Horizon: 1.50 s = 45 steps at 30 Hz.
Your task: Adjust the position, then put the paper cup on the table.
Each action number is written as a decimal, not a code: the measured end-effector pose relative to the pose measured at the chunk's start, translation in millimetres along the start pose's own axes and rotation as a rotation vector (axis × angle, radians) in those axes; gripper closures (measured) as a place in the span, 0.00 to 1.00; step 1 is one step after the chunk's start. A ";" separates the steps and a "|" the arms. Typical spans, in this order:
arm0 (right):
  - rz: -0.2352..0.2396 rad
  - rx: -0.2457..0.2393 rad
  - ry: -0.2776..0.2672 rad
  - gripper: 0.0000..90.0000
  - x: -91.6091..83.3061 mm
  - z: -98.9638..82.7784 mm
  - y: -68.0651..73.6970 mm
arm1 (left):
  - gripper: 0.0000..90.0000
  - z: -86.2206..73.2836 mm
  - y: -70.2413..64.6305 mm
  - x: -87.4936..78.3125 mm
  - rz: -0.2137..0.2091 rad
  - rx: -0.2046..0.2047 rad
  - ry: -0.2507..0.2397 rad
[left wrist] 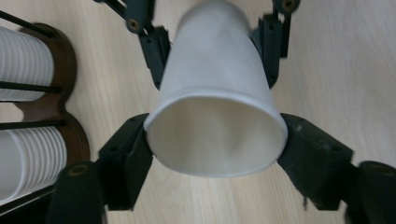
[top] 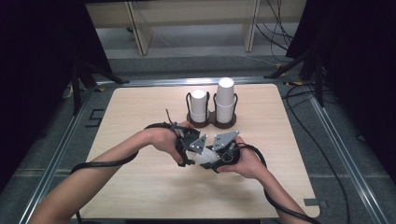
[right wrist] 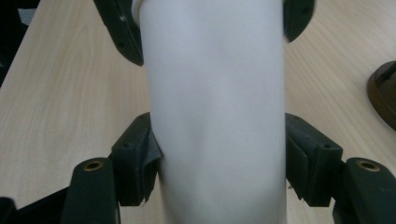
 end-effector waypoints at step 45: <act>-0.331 0.223 -0.509 0.38 -25.7 3.1 -27.2 | 0.15 -87.0 -12.7 -27.2 0.720 -0.477 -0.738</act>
Point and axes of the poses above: each handheld gripper's, and its own axes: x roughly forward along the jaws, z roughly out of its top, y roughly to its left, the point moved 9 cm from there along x, roughly forward along the jaws, and after that the axes turned 7 degrees about -y, right-handed, at the moved point
